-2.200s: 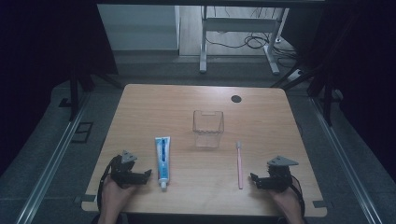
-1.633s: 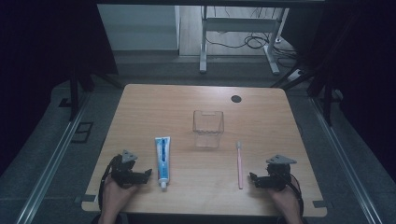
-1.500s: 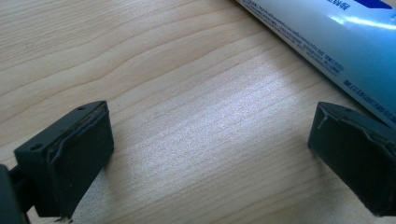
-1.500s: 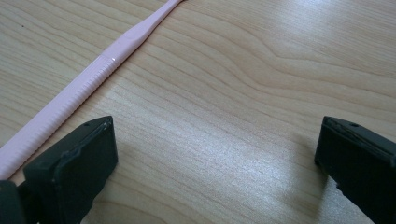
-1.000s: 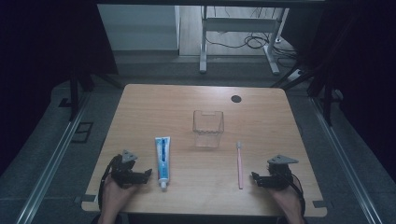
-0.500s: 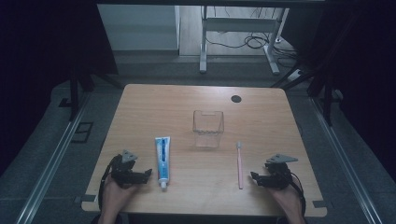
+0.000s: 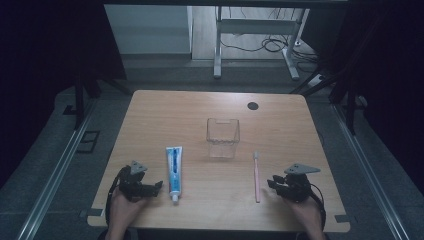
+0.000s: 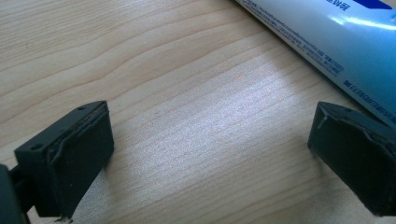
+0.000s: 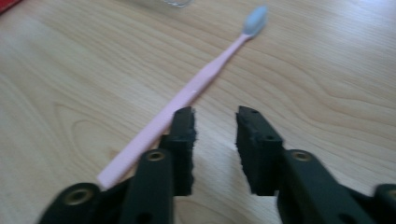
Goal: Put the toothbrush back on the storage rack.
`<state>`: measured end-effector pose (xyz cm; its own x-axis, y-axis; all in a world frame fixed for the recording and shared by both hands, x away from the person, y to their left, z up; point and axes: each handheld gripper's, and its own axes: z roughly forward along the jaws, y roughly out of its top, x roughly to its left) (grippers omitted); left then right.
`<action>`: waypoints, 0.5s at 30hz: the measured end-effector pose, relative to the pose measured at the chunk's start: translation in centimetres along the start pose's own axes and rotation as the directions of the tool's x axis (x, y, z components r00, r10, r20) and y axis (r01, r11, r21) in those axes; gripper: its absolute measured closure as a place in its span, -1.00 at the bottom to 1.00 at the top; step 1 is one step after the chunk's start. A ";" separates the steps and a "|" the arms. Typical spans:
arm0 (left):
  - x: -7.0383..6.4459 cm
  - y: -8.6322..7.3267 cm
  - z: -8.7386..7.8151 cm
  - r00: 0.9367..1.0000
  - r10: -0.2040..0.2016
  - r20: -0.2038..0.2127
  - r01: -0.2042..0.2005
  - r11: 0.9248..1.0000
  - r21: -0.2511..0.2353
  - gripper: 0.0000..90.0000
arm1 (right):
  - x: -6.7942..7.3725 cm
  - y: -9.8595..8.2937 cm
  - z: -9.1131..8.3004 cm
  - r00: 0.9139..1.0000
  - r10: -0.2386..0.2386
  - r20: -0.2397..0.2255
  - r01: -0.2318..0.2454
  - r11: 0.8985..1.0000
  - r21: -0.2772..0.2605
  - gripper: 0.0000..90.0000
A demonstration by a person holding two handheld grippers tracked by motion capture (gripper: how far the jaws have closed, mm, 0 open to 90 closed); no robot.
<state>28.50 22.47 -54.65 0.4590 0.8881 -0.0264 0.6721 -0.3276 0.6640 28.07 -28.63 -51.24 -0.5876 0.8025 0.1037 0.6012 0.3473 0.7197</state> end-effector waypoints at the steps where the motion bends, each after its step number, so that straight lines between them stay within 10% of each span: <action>1: 0.0 0.0 0.0 1.000 0.000 0.000 0.000 1.000 0.000 -0.99 | 0.2 0.1 0.1 1.000 -0.010 -0.026 0.010 1.000 0.003 0.65; 15: -0.1 0.1 0.1 1.000 -0.006 -0.003 0.006 1.000 0.001 -0.99 | 2.8 0.6 1.8 0.987 -0.076 -0.138 0.084 0.995 0.047 0.90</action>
<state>28.54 22.36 -54.64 0.4529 0.8911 -0.0285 0.6754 -0.3221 0.6634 27.77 -25.30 -51.79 -0.7009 0.6989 0.1422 0.5749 0.4357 0.6926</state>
